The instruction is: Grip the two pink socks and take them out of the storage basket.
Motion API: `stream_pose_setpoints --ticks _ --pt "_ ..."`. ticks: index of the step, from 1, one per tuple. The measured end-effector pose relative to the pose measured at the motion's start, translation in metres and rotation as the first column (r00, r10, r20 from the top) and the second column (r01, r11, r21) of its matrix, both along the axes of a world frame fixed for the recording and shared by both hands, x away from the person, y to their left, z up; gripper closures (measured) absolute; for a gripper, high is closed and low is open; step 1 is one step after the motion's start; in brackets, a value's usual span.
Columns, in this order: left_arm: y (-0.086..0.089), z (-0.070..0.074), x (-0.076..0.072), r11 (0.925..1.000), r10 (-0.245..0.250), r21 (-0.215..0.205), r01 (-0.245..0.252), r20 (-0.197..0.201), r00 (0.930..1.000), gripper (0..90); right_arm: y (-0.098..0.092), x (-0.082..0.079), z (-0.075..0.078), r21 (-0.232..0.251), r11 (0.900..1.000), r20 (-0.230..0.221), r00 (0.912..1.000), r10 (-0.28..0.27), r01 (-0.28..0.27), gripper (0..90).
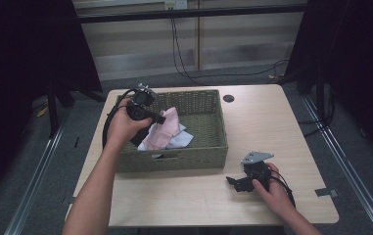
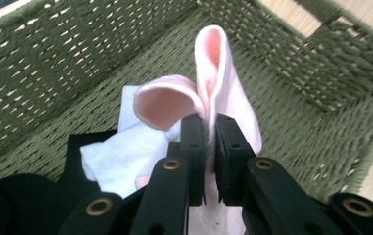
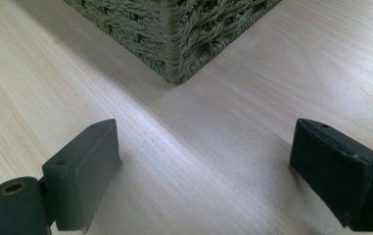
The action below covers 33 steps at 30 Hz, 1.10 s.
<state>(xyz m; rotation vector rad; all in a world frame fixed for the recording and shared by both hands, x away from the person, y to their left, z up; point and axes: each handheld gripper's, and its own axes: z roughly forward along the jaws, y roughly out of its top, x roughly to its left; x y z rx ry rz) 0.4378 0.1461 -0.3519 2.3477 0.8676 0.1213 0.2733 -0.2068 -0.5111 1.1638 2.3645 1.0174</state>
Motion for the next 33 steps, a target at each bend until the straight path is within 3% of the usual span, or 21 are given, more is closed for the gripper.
stream_pose_setpoints --ticks 9,20,21,24,27,30,33 --pt "0.006 -0.029 0.008 0.9993 0.036 0.010 -0.036 -0.030 0.9989 82.8 0.000 0.000 0.000 0.000 1.000 0.000 1.0000 0.000 0.000 10.4" --pt "0.008 -0.037 0.007 0.9990 0.043 0.013 -0.042 -0.046 0.9980 81.1 0.000 0.000 0.000 0.000 1.000 0.000 1.0000 0.000 0.000 10.5" --pt "0.008 -0.037 0.007 0.9990 0.035 0.027 -0.034 -0.043 0.9984 79.9 0.000 0.000 0.000 0.000 1.000 0.000 1.0000 0.000 0.000 10.4" --pt "0.006 -0.037 0.005 0.9989 0.046 0.011 -0.045 -0.046 0.9979 78.0 0.000 0.000 0.000 0.000 1.000 0.000 1.0000 0.000 0.000 10.4" --pt "0.006 -0.038 0.005 0.9990 0.030 0.035 -0.029 -0.052 0.9982 78.1 0.000 0.000 0.000 0.000 1.000 0.000 1.0000 0.000 0.000 10.4" --pt "0.007 -0.039 0.005 0.9986 0.012 0.052 -0.008 -0.066 0.9978 83.7 0.000 0.000 0.000 0.000 1.000 0.000 1.0000 0.000 0.000 10.4" --pt "0.007 -0.039 0.004 0.9990 0.027 0.038 -0.024 -0.074 0.9969 82.7 0.000 0.000 0.000 0.000 1.000 0.000 1.0000 0.000 0.000 10.4"
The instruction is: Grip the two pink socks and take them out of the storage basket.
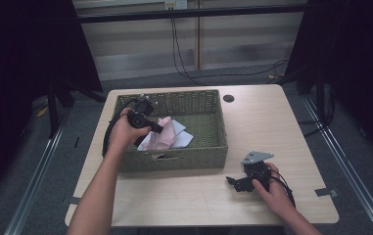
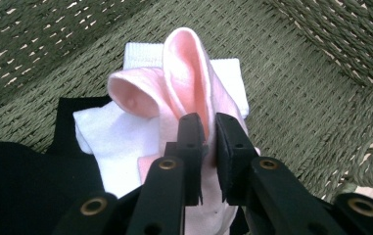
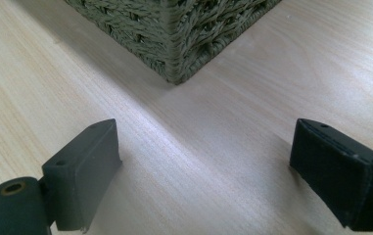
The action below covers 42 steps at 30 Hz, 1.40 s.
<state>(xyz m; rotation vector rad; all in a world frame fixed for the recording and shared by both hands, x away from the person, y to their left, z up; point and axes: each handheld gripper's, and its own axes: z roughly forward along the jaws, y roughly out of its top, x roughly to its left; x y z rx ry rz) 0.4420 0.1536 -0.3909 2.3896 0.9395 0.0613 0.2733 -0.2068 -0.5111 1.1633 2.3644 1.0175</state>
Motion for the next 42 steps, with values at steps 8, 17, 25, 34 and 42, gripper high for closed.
stream_pose_setpoints --ticks 8,17,25,34,42 --pt "0.009 0.010 -0.001 0.9998 -0.001 -0.018 0.001 -0.003 1.0000 87.3 0.000 0.000 0.000 0.000 1.000 0.000 1.0000 0.000 0.000 10.4" --pt "0.016 0.041 -0.008 0.9983 0.004 -0.058 -0.002 0.029 0.9996 87.3 0.000 0.000 0.000 0.000 1.000 0.000 1.0000 0.000 0.000 10.4" --pt "0.017 0.068 -0.014 0.9958 -0.008 -0.091 0.012 0.047 0.9989 87.3 0.000 0.000 0.000 0.000 1.000 0.002 1.0000 0.002 -0.002 10.4" --pt "0.017 0.085 -0.018 0.9956 -0.013 -0.092 0.017 0.048 0.9988 87.3 0.000 0.000 0.000 0.000 1.000 0.001 1.0000 0.001 -0.001 10.4" --pt "0.014 0.099 -0.025 0.9948 -0.044 -0.089 0.048 0.054 0.9976 87.2 0.000 0.000 0.000 0.002 1.000 0.000 1.0000 -0.003 0.003 10.4"
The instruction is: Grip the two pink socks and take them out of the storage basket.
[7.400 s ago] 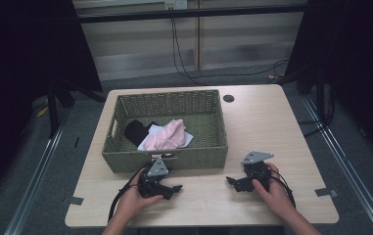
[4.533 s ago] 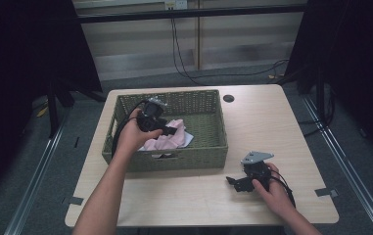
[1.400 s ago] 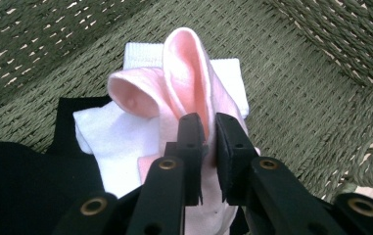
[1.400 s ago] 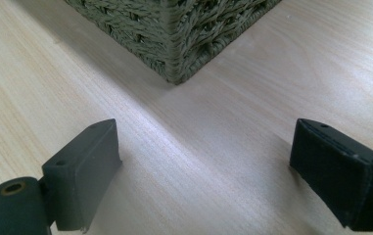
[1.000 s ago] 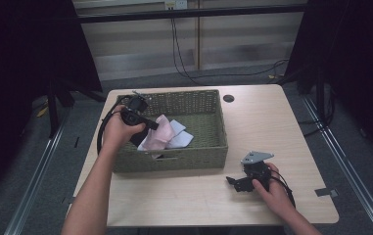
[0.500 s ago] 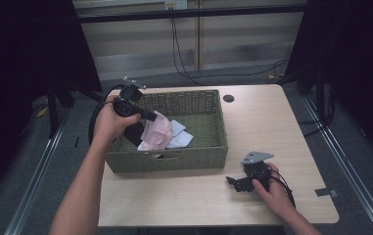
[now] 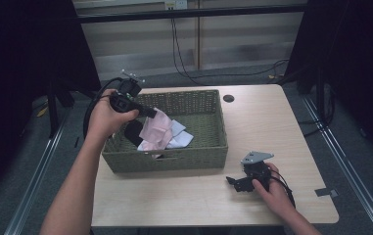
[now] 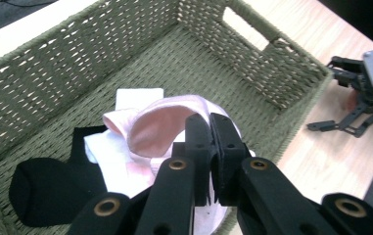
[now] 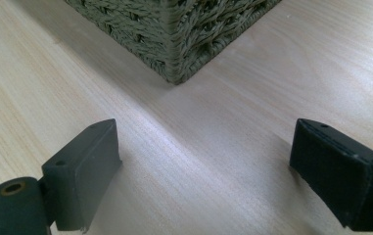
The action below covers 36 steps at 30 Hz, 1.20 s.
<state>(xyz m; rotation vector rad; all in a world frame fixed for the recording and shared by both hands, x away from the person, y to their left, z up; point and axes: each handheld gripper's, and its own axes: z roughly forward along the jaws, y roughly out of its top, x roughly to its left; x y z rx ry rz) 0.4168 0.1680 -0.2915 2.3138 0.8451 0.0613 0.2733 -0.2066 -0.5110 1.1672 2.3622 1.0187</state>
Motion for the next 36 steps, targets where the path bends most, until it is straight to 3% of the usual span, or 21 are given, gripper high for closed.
stream_pose_setpoints --ticks 18,21,26,32,33,34,36 --pt "-0.008 0.035 -0.020 0.9970 -0.077 0.010 0.077 -0.004 0.9971 87.1 0.000 0.000 0.000 -0.001 1.000 0.003 1.0000 0.002 -0.002 10.4" --pt "-0.010 0.040 -0.025 0.9952 -0.096 -0.016 0.096 0.000 0.9954 87.1 0.000 0.000 0.000 -0.001 1.000 0.005 1.0000 0.003 -0.003 10.4" --pt "-0.016 0.045 -0.034 0.9928 -0.113 -0.040 0.112 0.000 0.9936 87.0 0.000 0.000 0.000 -0.001 1.000 0.003 1.0000 0.002 -0.002 10.4" --pt "-0.018 0.046 -0.040 0.9867 -0.161 -0.017 0.161 0.003 0.9869 86.9 0.000 0.000 0.000 -0.001 1.000 0.003 1.0000 0.002 -0.002 10.4" --pt "-0.020 0.045 -0.043 0.9891 -0.142 -0.040 0.142 -0.004 0.9898 86.9 0.000 0.000 0.000 -0.001 1.000 0.003 1.0000 0.002 -0.002 10.4" --pt "-0.019 0.046 -0.043 0.9843 -0.176 -0.016 0.176 0.003 0.9844 87.0 0.000 0.000 0.000 -0.001 1.000 0.003 1.0000 0.001 -0.001 10.4" --pt "-0.021 0.047 -0.047 0.9844 -0.175 -0.019 0.175 0.000 0.9846 87.0 0.000 0.000 0.000 -0.001 1.000 0.005 1.0000 0.003 -0.003 10.4"
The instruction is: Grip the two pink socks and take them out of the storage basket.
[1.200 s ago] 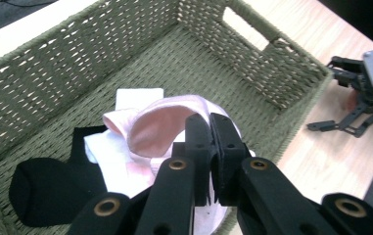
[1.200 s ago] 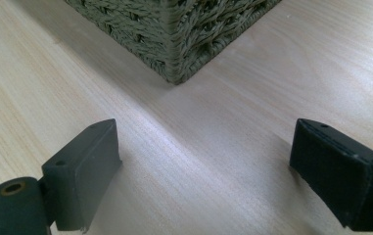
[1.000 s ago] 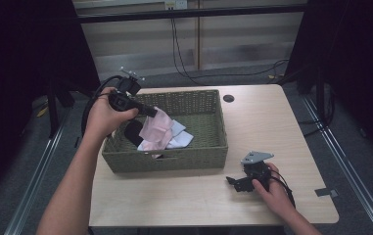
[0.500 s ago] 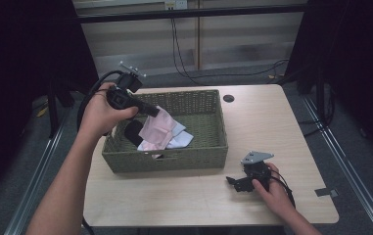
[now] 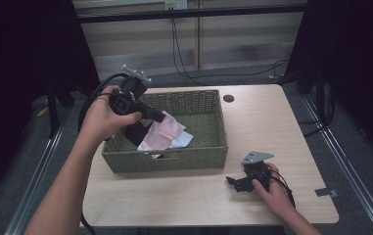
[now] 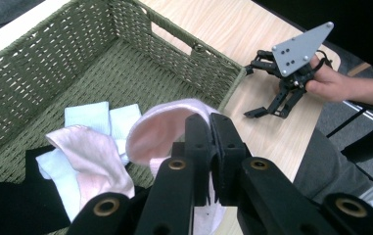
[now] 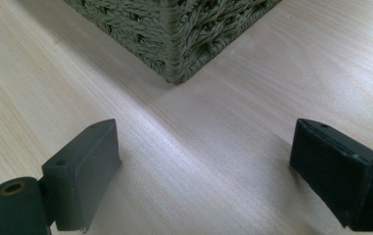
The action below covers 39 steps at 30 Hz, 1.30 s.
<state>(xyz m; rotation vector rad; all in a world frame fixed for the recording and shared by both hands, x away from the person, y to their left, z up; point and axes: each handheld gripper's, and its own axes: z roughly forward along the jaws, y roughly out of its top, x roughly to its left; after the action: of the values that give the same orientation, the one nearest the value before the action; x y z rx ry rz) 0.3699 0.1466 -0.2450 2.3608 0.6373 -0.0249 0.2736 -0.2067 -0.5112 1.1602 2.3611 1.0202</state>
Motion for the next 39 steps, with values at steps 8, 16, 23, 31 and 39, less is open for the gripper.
stream_pose_setpoints --ticks 8,16,23,31,39 --pt "-0.006 0.000 -0.011 0.9989 -0.047 -0.001 0.047 0.003 0.9989 87.0 0.000 0.000 0.000 0.000 1.000 -0.001 1.0000 -0.001 0.001 10.4" --pt "-0.011 -0.005 -0.022 0.9972 -0.075 -0.006 0.075 0.005 0.9972 86.9 0.000 0.000 0.000 0.000 1.000 -0.001 1.0000 -0.001 0.001 10.4" --pt "-0.017 -0.013 -0.031 0.9949 -0.101 -0.008 0.101 0.001 0.9949 86.5 0.000 0.000 0.000 0.000 1.000 0.000 1.0000 0.000 0.000 10.4" --pt "-0.024 -0.020 -0.039 0.9912 -0.132 -0.014 0.132 0.001 0.9913 86.1 0.000 0.000 0.000 0.000 1.000 -0.001 1.0000 -0.001 0.001 10.4" --pt "-0.030 -0.030 -0.045 0.9876 -0.155 -0.029 0.154 -0.012 0.9879 83.9 0.000 0.000 0.000 0.000 1.000 -0.004 1.0000 -0.003 0.003 10.4"
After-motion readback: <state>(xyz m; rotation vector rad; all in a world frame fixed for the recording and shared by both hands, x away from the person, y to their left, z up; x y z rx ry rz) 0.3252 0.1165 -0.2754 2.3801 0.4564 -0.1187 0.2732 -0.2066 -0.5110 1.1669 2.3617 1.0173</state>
